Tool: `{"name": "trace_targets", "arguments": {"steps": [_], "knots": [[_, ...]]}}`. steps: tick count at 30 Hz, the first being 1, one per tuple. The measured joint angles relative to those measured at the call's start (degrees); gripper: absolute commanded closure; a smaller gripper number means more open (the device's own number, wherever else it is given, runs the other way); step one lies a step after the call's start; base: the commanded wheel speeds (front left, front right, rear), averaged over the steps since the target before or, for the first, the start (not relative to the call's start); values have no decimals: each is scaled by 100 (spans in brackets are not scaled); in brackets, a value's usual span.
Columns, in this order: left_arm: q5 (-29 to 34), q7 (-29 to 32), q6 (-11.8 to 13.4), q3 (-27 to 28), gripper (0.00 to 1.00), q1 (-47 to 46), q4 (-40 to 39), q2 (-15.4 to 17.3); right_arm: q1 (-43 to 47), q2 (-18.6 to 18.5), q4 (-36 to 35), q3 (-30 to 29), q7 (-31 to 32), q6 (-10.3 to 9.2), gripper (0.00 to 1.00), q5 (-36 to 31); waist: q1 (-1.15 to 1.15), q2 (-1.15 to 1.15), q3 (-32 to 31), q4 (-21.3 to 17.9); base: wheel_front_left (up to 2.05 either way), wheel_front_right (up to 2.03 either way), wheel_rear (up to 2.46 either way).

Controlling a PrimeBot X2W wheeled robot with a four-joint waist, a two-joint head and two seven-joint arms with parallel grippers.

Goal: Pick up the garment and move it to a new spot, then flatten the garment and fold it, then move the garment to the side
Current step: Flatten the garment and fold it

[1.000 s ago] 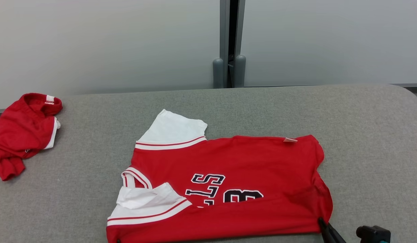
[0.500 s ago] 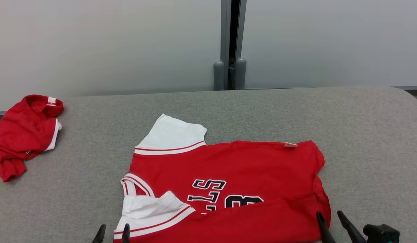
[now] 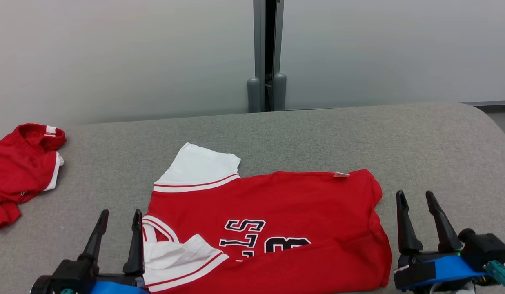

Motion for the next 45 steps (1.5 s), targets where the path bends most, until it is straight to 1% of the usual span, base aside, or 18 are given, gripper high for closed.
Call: {"name": "trace_targets", "arguments": {"steps": [3,5,12,17,20,25,29,33,38,40,45], "knots": [[42,0,18,60,0,-170,-68,-9,-129,109,-314,-64,-11,0,0,-149,0,0,26,-15,0,0,0],[45,0,29,88,0,-281,-79,-11,-144,168,-401,-65,-12,0,0,-259,0,0,42,-8,0,0,0],[63,0,25,159,0,-485,48,-21,-138,249,-356,29,-12,0,0,-331,0,0,88,38,0,0,0],[120,0,-7,210,0,-548,197,-26,-151,260,-278,-11,-12,0,0,-386,0,0,136,32,0,0,0],[113,0,-58,271,0,-763,343,-13,-274,250,-155,-8,-13,0,0,-471,0,0,182,12,0,0,0],[222,0,-152,122,0,-1606,667,281,-851,20,154,58,-14,0,0,-501,1,0,383,-50,0,0,0],[233,0,-208,-163,0,-2453,1220,559,-1411,-132,469,220,41,0,0,-465,1,0,609,-156,0,0,0],[188,135,-214,-454,0,-3382,1758,847,-1921,-254,684,327,70,0,0,-445,1,0,903,-298,0,0,0],[-56,438,-218,-1078,0,-4350,2363,1151,-2328,-255,824,408,56,0,0,-424,1,0,1337,-497,0,0,0],[-133,550,-219,-1314,0,-4703,2583,1319,-2452,-245,878,444,47,0,0,-415,1,0,1517,-586,0,0,0],[-419,867,-219,-1892,0,-5354,3198,1615,-2689,-220,979,475,18,0,0,-382,2,0,1958,-813,0,0,0]]}}
